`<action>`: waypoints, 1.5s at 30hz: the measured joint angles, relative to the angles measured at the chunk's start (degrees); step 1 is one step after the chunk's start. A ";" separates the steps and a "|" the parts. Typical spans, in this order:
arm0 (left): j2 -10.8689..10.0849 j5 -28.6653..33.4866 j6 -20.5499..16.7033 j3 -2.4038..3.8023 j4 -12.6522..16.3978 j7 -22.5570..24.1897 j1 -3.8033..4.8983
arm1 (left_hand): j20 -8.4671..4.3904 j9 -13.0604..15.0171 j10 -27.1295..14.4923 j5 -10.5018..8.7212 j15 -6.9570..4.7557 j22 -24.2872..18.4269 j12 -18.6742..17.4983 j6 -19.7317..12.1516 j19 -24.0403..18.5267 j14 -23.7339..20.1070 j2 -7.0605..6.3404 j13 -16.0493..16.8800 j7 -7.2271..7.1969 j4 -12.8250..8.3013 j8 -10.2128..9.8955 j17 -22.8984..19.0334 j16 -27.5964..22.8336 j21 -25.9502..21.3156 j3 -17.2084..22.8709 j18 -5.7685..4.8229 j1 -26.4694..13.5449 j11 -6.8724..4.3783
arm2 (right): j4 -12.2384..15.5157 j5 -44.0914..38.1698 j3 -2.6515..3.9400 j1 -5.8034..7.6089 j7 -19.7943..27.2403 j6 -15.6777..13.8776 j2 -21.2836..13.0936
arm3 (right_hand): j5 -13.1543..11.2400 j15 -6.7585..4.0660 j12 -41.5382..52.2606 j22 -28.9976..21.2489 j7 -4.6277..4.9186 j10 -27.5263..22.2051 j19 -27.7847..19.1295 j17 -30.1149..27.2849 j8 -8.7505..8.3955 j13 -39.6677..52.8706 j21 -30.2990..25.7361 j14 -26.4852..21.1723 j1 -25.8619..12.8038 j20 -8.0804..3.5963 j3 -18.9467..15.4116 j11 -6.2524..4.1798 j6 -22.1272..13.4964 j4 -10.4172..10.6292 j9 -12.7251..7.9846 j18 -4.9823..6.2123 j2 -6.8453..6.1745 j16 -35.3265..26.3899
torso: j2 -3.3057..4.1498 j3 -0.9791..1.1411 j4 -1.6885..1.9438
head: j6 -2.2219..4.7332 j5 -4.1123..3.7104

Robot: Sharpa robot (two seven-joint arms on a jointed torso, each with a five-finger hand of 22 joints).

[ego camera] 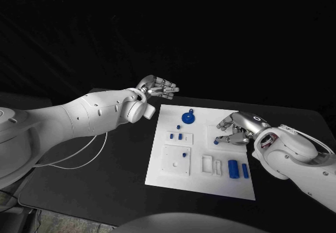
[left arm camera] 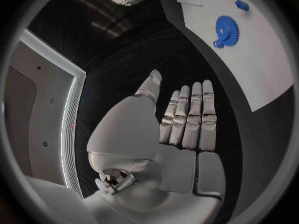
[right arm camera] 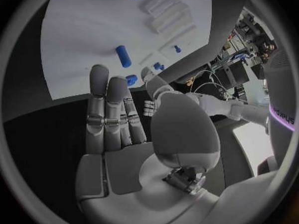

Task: Assemble the parts on the task board

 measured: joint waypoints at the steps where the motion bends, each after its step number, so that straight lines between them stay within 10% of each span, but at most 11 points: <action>1: -0.02 0.00 0.01 0.00 0.00 0.00 0.00 | 0.00 0.00 0.00 0.00 0.00 0.00 0.00 0.00 0.00 0.00 0.00 0.00 0.00 0.00 0.00 0.00 0.00 0.00 0.00 0.00 0.00 0.00 | -0.28 -0.30 -0.14 -0.02 -0.09 0.28 0.16 | 0.00 0.00 0.00 0.22 0.00 0.00 0.00 -0.07 0.00 0.00 -0.30 0.00 0.00 0.00 0.57 0.00 0.00 -0.06 0.00 -0.01 0.00 0.00 | 0.00 -0.02 0.01 | -0.01 -0.02; 18: -0.16 0.00 0.08 0.00 0.01 0.01 -0.01 | 0.00 0.00 0.00 0.00 0.00 0.01 0.00 0.00 0.00 0.00 0.00 0.00 0.00 0.00 0.00 0.00 0.00 0.00 0.00 0.00 0.00 0.00 | -2.10 -2.57 -1.90 -0.15 -0.57 2.85 1.70 | 0.00 -0.01 0.00 3.28 -0.37 2.19 0.00 0.03 0.00 0.00 -0.87 0.00 -1.19 0.00 14.09 -0.72 1.29 -2.04 0.01 -0.10 -0.40 0.44 | -0.05 -0.04 -0.02 | -0.34 0.05; 32: -0.16 0.00 0.20 0.00 0.03 0.00 -0.01 | 0.00 0.00 0.00 0.00 0.00 0.01 0.00 0.00 0.00 0.00 0.00 0.00 0.00 0.00 -0.01 0.00 0.00 0.00 0.00 0.00 0.00 0.00 | -3.17 -3.13 -2.75 -0.24 -0.65 3.07 2.94 | -0.22 -0.02 0.00 4.37 -0.63 3.91 0.00 0.26 0.00 0.00 -0.87 0.01 -1.79 0.00 17.21 -1.23 3.30 -1.72 0.01 -0.44 0.20 0.44 | -0.04 -0.02 -0.03 | -0.34 0.28; 45: -0.15 0.00 0.34 0.00 0.02 -0.07 -0.01 | 0.00 0.00 0.00 0.00 0.00 0.02 0.00 0.00 0.00 0.00 0.23 0.00 0.00 0.00 -0.01 0.00 0.00 0.00 0.00 0.00 0.23 0.00 | -3.80 -4.14 -3.21 -0.19 -1.78 1.57 3.57 | -0.48 -1.58 -0.47 6.07 -1.74 9.77 0.09 0.69 0.31 -0.03 0.79 0.51 -2.38 -1.42 21.15 -2.79 8.36 -2.11 0.43 -1.40 3.91 0.40 | -0.04 -0.02 -0.02 | -0.55 0.23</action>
